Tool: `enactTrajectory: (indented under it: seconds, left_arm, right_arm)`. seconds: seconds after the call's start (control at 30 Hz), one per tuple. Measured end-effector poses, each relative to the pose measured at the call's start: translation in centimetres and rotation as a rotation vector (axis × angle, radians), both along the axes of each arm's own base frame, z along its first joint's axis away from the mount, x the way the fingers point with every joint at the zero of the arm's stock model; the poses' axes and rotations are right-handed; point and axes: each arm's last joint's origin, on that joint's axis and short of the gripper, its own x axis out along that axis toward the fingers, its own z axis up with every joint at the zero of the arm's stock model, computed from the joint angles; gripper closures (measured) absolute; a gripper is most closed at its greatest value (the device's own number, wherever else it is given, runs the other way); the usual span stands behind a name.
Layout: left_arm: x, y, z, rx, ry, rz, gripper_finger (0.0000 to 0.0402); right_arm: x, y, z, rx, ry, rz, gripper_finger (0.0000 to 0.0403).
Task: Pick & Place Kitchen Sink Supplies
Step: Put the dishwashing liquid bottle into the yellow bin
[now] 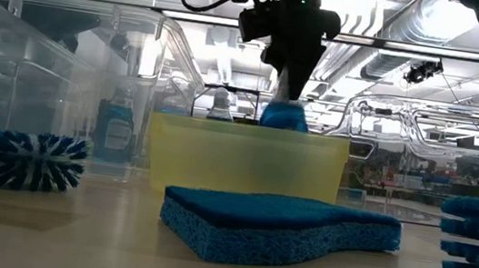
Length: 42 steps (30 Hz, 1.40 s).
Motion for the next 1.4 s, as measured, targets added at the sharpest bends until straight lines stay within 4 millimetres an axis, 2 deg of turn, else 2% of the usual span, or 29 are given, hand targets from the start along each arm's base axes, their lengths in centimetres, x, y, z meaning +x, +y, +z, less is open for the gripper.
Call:
enactTrajectory:
  seconds: [0.53, 0.8, 1.0, 1.4]
  left_arm:
    - [0.0, 0.0, 0.0, 0.000, 0.000, 0.000, 0.0399]
    - [0.0, 0.0, 0.0, 0.000, 0.000, 0.001, 0.0399]
    - [0.0, 0.0, 0.0, 0.000, 0.000, 0.000, 0.0399]
    - [0.0, 0.0, 0.0, 0.000, 0.000, 0.000, 0.0399]
  right_arm:
    - [-0.3, 0.1, 0.3, 0.002, 0.005, -0.035, 0.0185]
    - [-2.1, 0.8, 3.5, -0.008, -0.053, -0.070, 0.0185]
    - [-3.3, 1.5, 6.1, -0.013, -0.160, -0.102, 0.0187]
    - [-2.8, 0.5, 7.5, -0.024, -0.308, -0.145, 0.0184]
